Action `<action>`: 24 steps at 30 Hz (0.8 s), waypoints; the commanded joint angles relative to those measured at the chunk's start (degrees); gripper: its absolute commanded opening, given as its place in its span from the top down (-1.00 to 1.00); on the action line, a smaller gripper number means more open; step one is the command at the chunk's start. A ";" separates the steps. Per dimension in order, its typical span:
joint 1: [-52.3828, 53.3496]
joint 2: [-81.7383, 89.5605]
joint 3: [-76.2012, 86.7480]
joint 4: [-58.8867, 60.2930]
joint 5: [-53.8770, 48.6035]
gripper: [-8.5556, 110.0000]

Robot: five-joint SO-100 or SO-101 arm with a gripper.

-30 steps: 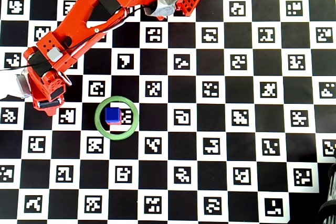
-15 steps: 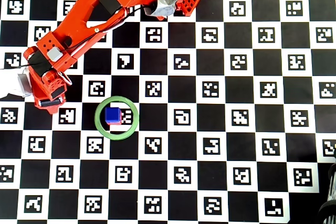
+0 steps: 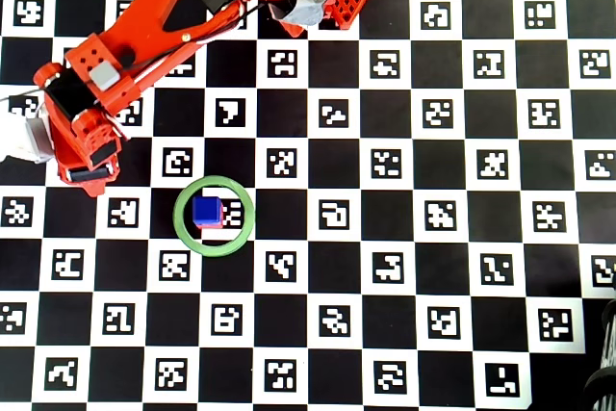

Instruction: Grab the red cube then put it in the green circle then put the blue cube on top and finally the orange cube on top

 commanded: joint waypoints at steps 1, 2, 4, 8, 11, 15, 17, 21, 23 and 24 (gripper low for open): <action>-0.53 9.49 -5.19 1.76 0.26 0.68; -0.53 10.11 -5.19 2.11 0.35 0.68; -0.53 11.34 -5.19 2.90 0.53 0.68; -0.88 14.33 -4.83 3.96 1.93 0.69; -1.76 16.96 -4.39 5.36 4.75 0.69; -4.31 20.74 -4.39 9.58 12.13 0.69; -6.15 22.50 -4.31 12.57 15.73 0.69; -11.34 25.31 -3.78 17.31 22.50 0.69; -14.41 26.63 -2.99 19.07 25.22 0.69; -16.00 27.16 -2.46 19.69 26.28 0.69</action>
